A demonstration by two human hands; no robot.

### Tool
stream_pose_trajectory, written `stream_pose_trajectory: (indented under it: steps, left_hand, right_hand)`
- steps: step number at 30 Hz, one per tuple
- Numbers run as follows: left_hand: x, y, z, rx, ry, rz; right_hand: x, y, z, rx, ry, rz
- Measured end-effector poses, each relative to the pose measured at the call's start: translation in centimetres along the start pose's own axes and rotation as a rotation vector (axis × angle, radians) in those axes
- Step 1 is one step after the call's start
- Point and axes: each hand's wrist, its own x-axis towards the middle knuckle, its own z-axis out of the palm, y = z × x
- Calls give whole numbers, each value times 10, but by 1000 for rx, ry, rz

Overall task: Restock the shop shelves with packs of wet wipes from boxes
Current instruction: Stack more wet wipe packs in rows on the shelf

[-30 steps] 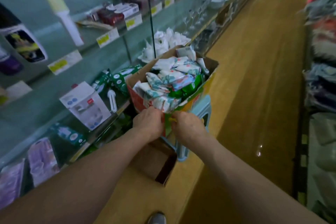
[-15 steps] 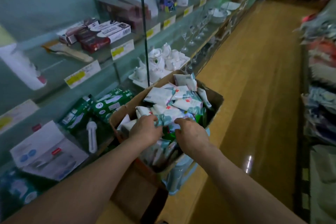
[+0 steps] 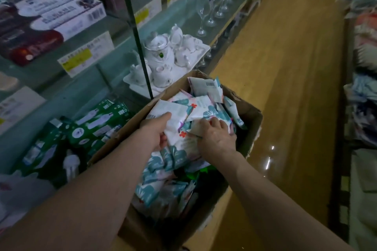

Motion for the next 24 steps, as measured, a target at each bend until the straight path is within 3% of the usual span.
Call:
stream_pose_trajectory:
  steps: [6, 11, 17, 24]
  left_hand:
    - [8, 5, 10, -254, 4, 74]
    - [-3, 2, 5, -445, 23, 146]
    - [-52, -15, 3, -514, -15, 193]
    - [-142, -51, 41, -425, -261, 202]
  right_hand:
    - [16, 4, 4, 114, -3, 83]
    - [3, 1, -12, -71, 106, 3]
    - [-49, 16, -49, 207, 214, 95]
    - [-159, 44, -91, 558, 515, 119]
